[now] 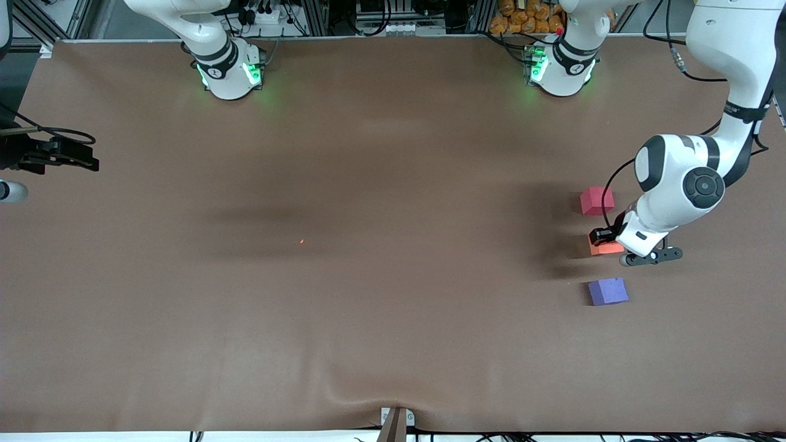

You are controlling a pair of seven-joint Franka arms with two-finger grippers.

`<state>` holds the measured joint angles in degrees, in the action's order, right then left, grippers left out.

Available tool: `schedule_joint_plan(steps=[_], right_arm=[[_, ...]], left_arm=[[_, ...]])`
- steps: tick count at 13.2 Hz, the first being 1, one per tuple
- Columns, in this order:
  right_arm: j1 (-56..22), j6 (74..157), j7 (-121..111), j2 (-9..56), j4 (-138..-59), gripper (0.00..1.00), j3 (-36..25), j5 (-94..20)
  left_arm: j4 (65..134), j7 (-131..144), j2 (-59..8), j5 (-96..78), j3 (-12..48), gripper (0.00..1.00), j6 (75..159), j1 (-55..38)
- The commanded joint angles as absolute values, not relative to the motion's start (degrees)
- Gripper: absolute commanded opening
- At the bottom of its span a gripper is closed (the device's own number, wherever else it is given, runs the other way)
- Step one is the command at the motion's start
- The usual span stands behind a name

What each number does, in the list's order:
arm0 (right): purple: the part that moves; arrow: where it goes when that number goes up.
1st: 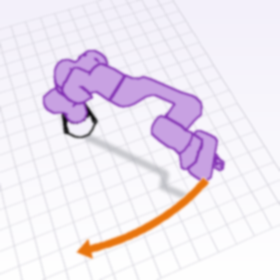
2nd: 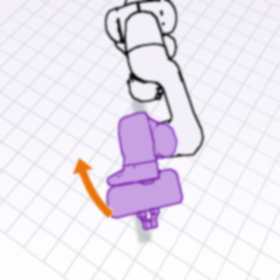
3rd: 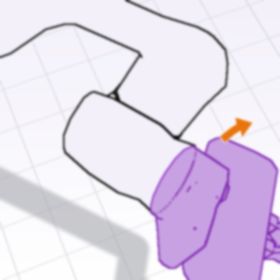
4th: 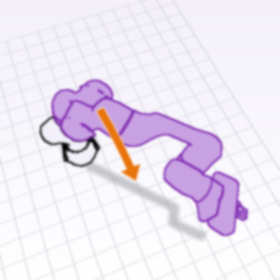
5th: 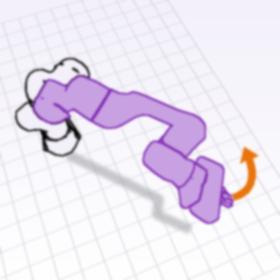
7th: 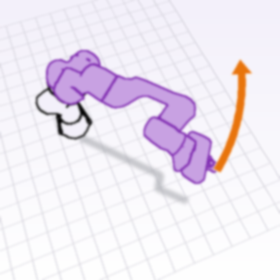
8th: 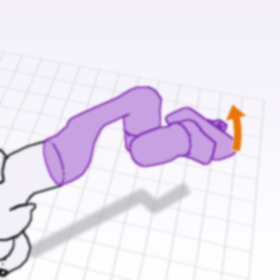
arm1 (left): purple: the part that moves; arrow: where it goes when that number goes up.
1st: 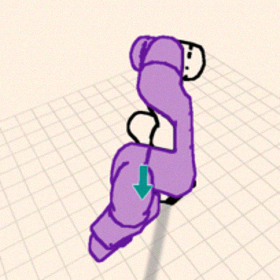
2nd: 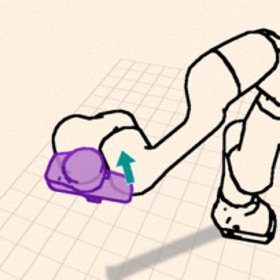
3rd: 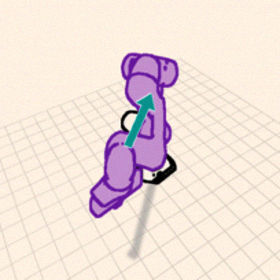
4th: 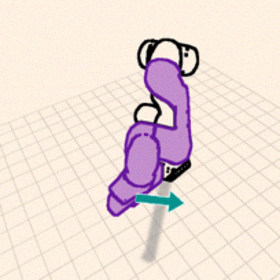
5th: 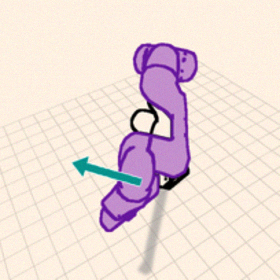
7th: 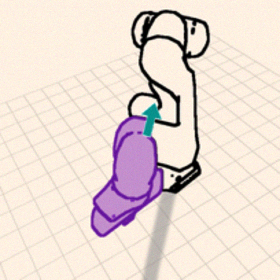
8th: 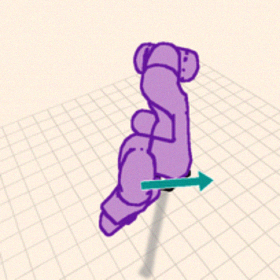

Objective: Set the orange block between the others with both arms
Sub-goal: 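Carry the orange cube with the left gripper between pink and purple cubes, then lower the orange cube onto the table and open the left gripper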

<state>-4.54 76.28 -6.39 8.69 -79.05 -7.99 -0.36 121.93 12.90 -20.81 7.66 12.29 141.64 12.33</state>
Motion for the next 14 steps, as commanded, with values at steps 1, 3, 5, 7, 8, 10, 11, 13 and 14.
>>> schedule_joint_plan(steps=[1,3,5,7,8,10,11,13,14], right_arm=[[-5.0,76.0,-6.6,8.5,-78.5,1.0,-8.2,0.8],[-4.9,75.9,-6.6,8.5,-78.5,1.0,-8.1,0.7],[-4.9,75.9,-6.6,8.5,-78.5,1.0,-8.1,0.8],[-4.8,75.9,-6.6,8.5,-78.5,1.0,-8.2,0.9],[-4.7,75.9,-6.6,8.5,-78.5,1.0,-8.2,0.9],[-4.7,75.9,-6.6,8.5,-78.5,1.0,-8.2,0.9],[-4.7,75.9,-6.6,8.5,-78.5,1.0,-8.2,0.9],[-4.7,75.9,-6.6,8.5,-78.6,1.0,-8.2,0.9],[-4.7,75.9,-6.6,8.5,-78.5,1.0,-8.2,0.9]], left_arm=[[121.8,12.4,-23.2,6.9,13.2,0.0,145.2,14.1],[121.1,12.3,-24.8,6.9,13.2,0.0,146.4,14.2],[120.8,12.1,-25.7,6.9,13.2,0.15,146.6,14.2],[120.8,12.1,-25.3,6.9,13.2,1.0,146.5,13.9],[120.6,12.0,-24.5,7.2,13.2,1.0,146.3,13.9],[120.4,12.2,-21.5,7.5,13.4,1.0,145.1,13.4],[119.5,12.2,-19.6,7.5,14.6,1.0,142.4,13.4],[114.2,12.2,-17.5,7.5,16.7,1.0,133.0,13.5],[109.5,12.3,-17.5,7.4,18.2,1.0,126.3,13.5]])
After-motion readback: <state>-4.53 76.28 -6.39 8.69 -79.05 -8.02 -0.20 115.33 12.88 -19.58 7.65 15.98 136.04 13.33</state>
